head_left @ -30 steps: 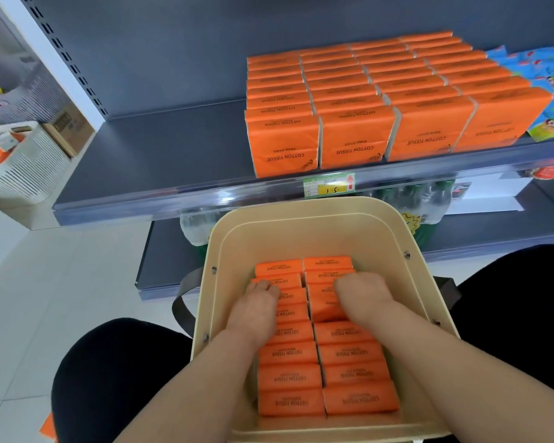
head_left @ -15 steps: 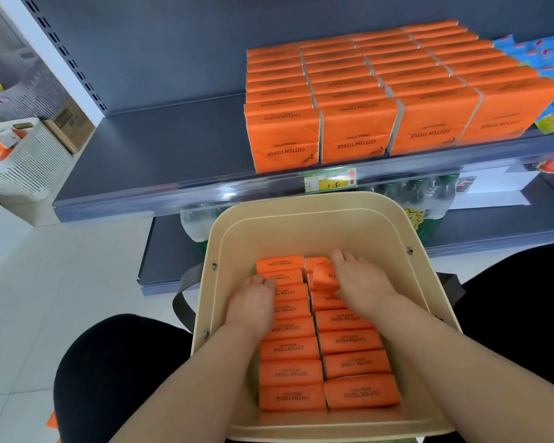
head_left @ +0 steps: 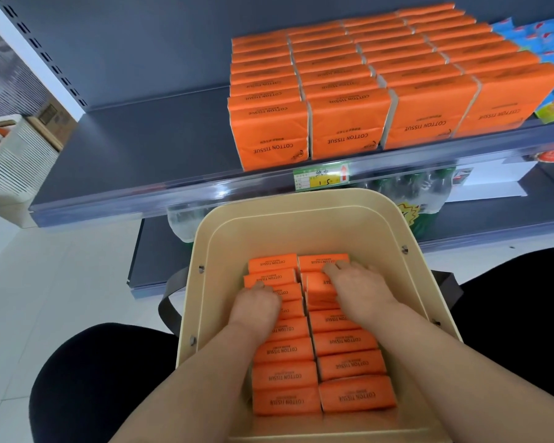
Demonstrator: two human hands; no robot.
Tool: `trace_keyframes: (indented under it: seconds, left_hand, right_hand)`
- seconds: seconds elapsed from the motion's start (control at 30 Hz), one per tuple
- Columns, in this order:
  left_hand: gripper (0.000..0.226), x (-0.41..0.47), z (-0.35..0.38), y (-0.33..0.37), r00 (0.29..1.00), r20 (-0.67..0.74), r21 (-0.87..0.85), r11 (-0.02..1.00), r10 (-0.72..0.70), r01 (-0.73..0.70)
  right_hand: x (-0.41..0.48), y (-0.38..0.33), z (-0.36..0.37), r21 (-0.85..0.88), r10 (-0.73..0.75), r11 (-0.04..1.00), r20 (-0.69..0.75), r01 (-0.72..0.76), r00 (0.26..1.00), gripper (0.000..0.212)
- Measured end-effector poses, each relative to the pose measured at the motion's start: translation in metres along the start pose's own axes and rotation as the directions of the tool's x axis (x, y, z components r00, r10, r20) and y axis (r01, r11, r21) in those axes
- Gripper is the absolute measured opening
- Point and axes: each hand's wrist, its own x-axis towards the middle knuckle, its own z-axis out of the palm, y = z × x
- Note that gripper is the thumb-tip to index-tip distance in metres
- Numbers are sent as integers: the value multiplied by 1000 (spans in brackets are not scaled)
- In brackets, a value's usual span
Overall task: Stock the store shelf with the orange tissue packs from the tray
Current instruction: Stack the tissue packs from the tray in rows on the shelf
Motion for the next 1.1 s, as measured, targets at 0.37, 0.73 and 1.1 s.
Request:
trace_keyframes:
  seconds: [0.37, 0.73, 1.1]
  left_hand:
    - [27, -17, -53, -7, 991, -120, 4, 999, -52, 53]
    - [54, -21, -35, 1, 987, -156, -37, 999, -34, 28]
    - [27, -40, -60, -14, 970, -238, 71, 996, -39, 57]
  right_hand:
    - [-3, 1, -2, 15, 30, 999, 10, -30, 1000, 49]
    - [-9, 0, -3, -25, -8, 1000, 59, 10, 998, 44]
    - [-21, 13, -40, -158, 47, 984, -238, -86, 970, 27]
